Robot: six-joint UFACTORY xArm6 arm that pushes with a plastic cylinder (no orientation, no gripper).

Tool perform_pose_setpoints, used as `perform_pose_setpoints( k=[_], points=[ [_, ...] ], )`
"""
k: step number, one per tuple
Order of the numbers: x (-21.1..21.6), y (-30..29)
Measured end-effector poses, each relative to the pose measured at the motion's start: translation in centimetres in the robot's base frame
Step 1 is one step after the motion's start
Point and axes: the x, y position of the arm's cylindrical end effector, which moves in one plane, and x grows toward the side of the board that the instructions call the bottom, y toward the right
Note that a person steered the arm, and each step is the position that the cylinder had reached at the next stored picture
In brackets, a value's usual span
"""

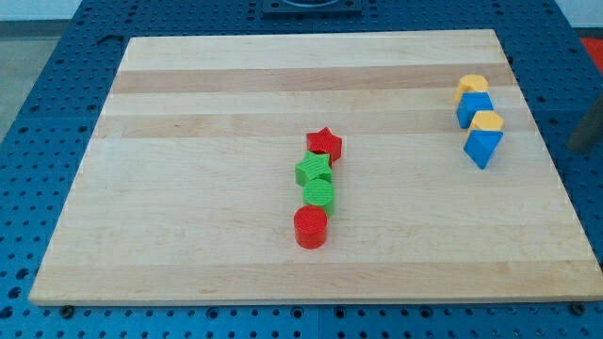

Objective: Push the yellow hexagon left and up

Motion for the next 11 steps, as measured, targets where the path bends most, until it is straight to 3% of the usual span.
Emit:
perform_pose_setpoints(
  k=[3, 5, 7, 11],
  points=[
    [-1.5, -12.9],
    [-1.5, -15.6],
    [-2.1, -22.9],
    [-8.2, -38.2]
  ],
)
